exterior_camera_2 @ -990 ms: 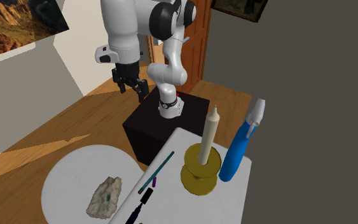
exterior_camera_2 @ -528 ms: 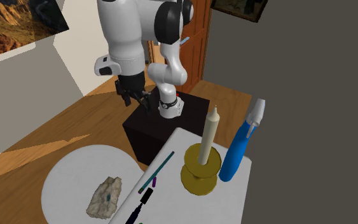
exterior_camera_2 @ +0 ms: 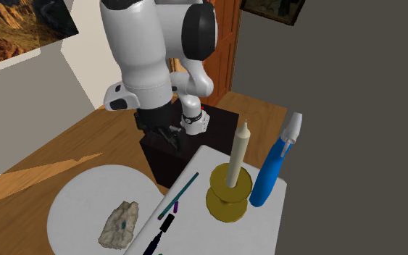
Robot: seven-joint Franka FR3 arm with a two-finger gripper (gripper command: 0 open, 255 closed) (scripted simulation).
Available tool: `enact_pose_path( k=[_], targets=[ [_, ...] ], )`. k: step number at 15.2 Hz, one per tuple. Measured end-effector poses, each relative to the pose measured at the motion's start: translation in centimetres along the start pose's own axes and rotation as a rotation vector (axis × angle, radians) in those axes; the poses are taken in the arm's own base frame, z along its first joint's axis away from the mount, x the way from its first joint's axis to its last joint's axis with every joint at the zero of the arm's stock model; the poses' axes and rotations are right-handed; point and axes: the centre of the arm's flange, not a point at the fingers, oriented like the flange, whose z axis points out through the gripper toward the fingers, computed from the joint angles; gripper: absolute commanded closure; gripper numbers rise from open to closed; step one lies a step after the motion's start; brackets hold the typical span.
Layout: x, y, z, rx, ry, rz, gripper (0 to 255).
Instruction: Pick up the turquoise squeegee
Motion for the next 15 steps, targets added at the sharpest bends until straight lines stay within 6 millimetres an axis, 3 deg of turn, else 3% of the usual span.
enact_pose_path(
  k=[10, 15],
  targets=[
    [8.3, -9.7, -0.9, 0.081, -0.015, 0.029, 0],
    [9.0, -10.5, 0.5, 0.09, -0.018, 0.033, 0]
  ],
)
